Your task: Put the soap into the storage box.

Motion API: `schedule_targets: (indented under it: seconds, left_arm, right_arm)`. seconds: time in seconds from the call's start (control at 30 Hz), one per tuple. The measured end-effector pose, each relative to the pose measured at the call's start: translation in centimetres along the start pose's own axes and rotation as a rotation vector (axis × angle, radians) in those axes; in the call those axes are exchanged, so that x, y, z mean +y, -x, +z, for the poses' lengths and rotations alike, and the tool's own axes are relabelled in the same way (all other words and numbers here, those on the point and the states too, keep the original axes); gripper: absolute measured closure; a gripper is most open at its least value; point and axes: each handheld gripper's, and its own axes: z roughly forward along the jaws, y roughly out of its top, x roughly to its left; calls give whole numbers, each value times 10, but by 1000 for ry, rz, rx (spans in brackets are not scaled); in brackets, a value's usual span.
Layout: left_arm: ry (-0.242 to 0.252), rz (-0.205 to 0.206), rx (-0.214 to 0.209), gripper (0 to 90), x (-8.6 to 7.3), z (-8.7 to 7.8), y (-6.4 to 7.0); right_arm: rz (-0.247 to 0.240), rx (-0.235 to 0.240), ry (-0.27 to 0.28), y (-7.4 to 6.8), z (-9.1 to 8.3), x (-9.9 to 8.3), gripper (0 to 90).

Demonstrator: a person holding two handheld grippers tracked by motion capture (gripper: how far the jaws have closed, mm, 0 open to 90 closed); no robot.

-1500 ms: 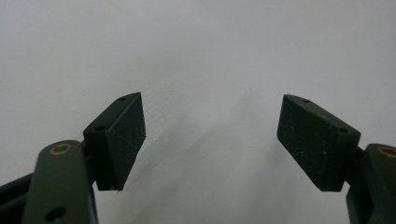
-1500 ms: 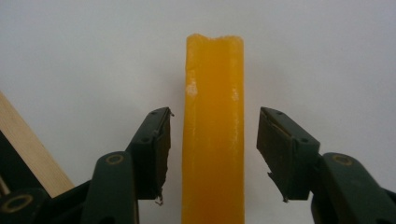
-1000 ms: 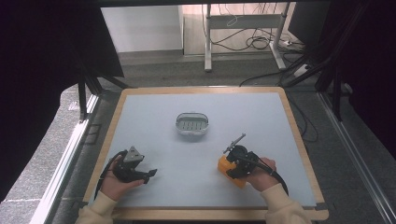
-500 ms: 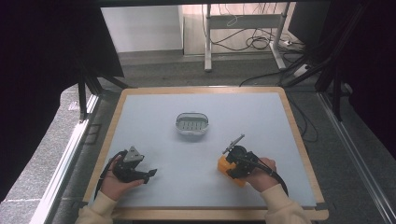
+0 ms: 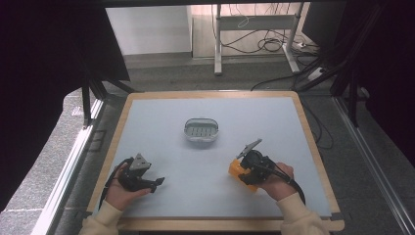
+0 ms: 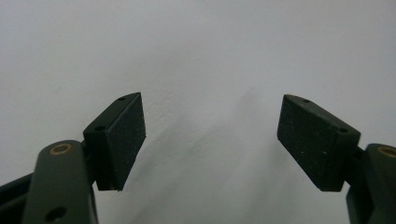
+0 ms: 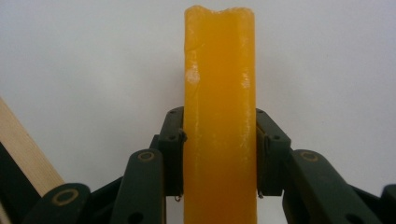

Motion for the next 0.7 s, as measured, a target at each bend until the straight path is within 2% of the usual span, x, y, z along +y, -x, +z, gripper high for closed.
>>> schedule_targets:
  seconds: [0.7]
  left_arm:
    - [-2, -3, -1, 235, 0, 0, 0]
  right_arm:
    - [-14, 14, 53, 10, -13, 3, 616]
